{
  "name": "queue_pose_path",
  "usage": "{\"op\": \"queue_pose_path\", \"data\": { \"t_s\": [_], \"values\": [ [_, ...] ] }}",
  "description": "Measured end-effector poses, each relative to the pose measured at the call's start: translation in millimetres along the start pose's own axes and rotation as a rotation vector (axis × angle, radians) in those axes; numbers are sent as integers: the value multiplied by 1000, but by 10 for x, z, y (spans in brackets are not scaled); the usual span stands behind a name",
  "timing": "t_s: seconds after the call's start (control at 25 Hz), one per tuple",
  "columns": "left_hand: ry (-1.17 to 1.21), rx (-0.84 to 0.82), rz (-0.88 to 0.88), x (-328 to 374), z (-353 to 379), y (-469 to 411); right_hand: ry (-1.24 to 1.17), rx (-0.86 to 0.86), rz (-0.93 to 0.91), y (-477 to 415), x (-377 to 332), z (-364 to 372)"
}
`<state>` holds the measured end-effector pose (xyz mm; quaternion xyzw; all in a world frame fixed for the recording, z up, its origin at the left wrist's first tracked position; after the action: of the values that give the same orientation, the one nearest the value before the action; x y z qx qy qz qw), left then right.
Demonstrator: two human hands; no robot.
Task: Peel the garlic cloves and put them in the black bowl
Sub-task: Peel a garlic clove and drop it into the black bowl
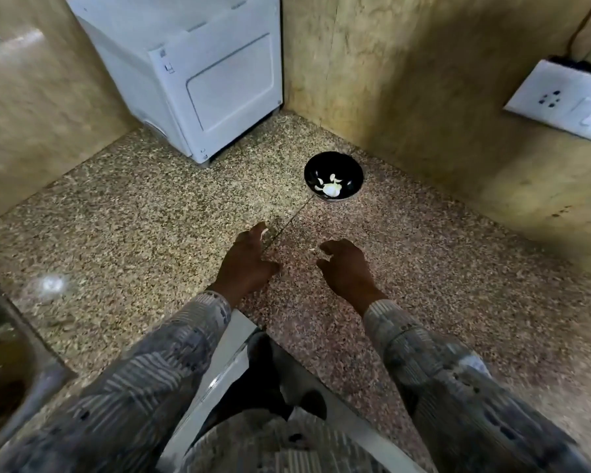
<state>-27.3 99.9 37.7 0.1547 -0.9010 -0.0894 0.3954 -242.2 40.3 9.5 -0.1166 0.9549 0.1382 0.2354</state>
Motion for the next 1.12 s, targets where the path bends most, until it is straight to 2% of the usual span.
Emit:
{"op": "queue_pose_path", "data": {
  "t_s": [0.12,0.28,0.44,0.52,0.64,0.72,0.96,1.04,1.12],
  "values": [
    [-23,-60,-52,-204,-89,-391,65,-62,91,-341,-43,159],
    [-84,-84,-102,-412,-217,-911,249,-137,63,-674,-52,372],
    [-177,-121,-13,-423,-206,-1250,350,-184,64,-746,-103,451],
    [-206,-158,25,-459,-151,-1350,245,-110,144,-835,-189,319],
    [-187,-192,14,-510,-122,-1434,-78,163,338,-1100,-309,-99],
    [-173,-198,33,-473,-142,-1441,-178,259,422,-1323,-333,-336],
    [-52,-280,93,-291,-140,-1430,-500,256,528,-1313,-222,-403],
    [109,-308,44,-232,-114,-1423,-541,295,563,-1037,-302,-359],
    [373,-380,-35,-142,-93,-1390,-618,226,565,-807,-414,-261]
  ]
}}
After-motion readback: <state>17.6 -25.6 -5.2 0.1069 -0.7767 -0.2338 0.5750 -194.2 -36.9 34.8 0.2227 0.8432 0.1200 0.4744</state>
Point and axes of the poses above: each hand's wrist, its own y-axis away from the middle knuckle, its own z-axis out of the palm, x = y × z, the point moved 4 cm from there along -y, towards the middle knuckle, and after that the axes turned 8 degrees about y, right-handed, at the moved point
